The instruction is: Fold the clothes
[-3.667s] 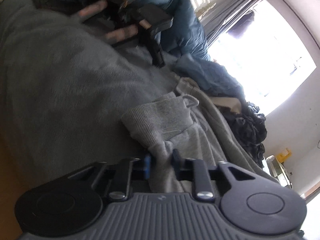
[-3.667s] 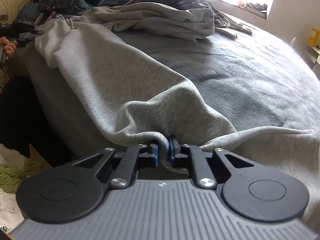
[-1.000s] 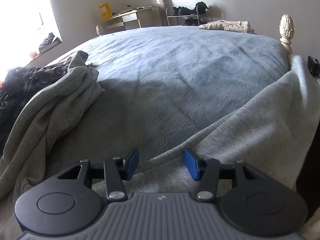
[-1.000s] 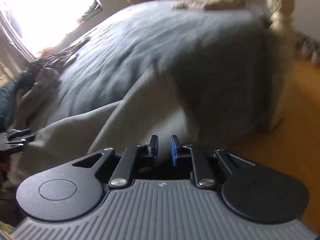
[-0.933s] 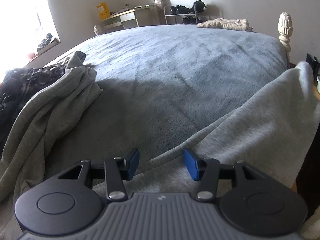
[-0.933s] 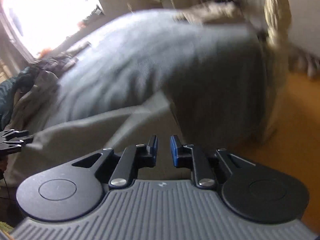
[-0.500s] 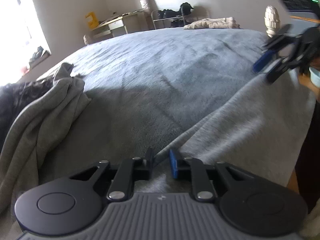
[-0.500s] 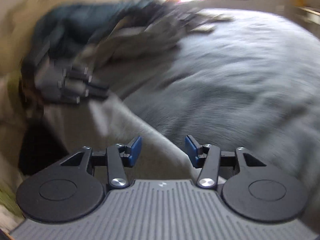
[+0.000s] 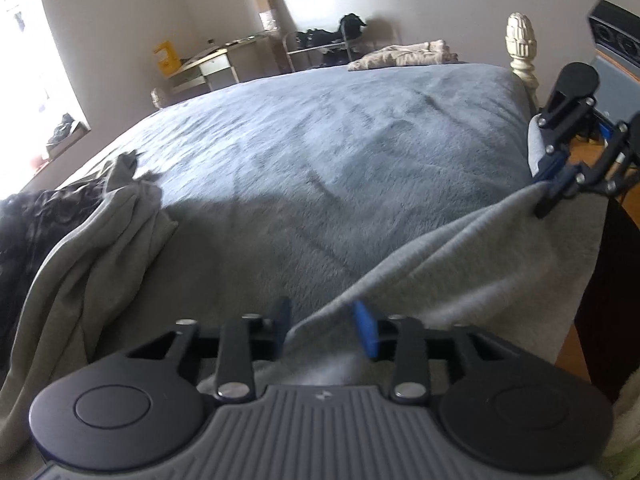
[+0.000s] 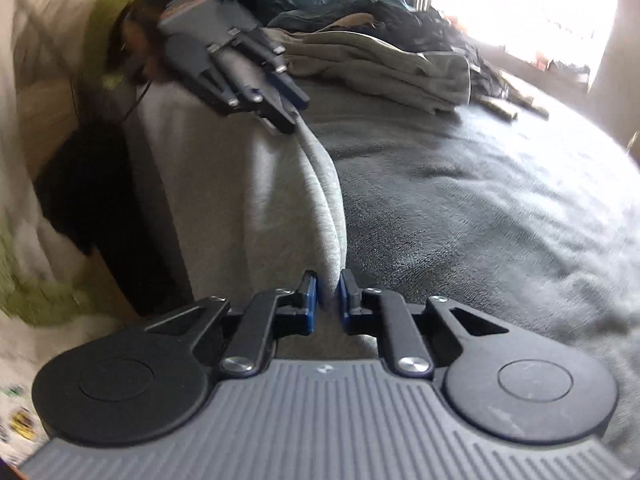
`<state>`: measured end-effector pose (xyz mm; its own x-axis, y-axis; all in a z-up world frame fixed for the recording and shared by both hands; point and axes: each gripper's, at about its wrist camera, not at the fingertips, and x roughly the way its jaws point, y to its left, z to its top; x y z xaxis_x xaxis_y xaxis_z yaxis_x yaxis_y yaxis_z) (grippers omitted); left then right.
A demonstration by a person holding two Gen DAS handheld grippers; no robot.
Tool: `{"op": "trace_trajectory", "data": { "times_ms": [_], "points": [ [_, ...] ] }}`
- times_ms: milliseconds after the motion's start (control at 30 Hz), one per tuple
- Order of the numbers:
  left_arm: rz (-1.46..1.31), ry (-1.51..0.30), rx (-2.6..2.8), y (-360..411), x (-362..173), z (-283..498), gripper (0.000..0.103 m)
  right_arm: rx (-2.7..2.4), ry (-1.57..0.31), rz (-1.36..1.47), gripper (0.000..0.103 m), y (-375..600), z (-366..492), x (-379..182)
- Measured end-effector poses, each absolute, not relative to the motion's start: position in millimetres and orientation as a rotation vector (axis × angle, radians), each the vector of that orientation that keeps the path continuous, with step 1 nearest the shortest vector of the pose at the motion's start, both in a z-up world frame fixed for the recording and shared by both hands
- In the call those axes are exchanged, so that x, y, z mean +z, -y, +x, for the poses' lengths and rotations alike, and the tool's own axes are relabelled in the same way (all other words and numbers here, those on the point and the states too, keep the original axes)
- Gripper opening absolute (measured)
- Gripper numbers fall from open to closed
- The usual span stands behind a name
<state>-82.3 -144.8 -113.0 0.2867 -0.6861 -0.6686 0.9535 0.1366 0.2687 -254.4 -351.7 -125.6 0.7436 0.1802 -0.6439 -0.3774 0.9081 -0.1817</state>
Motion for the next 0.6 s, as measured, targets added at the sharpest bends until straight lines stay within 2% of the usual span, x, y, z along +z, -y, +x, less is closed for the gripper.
{"op": "trace_trajectory", "data": {
  "times_ms": [100, 300, 367, 433, 500, 600],
  "points": [
    [0.791, -0.440, -1.286, 154.7, -116.8, -84.3, 0.048, 0.319, -0.649, -0.386, 0.011, 339.6, -261.3, -129.4],
    [0.814, -0.487, -1.324, 164.5, -125.1, -79.4, 0.048, 0.371, -0.620, -0.537, 0.015, 316.9, -275.5, -139.2],
    [0.798, -0.501, -1.337, 164.0, -125.4, -79.4, 0.039, 0.390, -0.623, -0.538, 0.017, 315.1, -274.2, -140.3],
    [0.796, -0.495, -1.356, 161.7, -126.1, -83.5, 0.024, 0.403, -0.627, -0.503, 0.022, 317.5, -276.0, -138.2],
    [0.814, -0.463, -1.365, 158.2, -126.8, -91.0, 0.017, 0.430, -0.639, -0.431, 0.032, 324.8, -276.5, -132.1],
    [0.826, -0.439, -1.364, 152.0, -126.8, -97.6, 0.012, 0.477, -0.644, -0.286, 0.038, 350.6, -274.0, -113.7]
  ]
}}
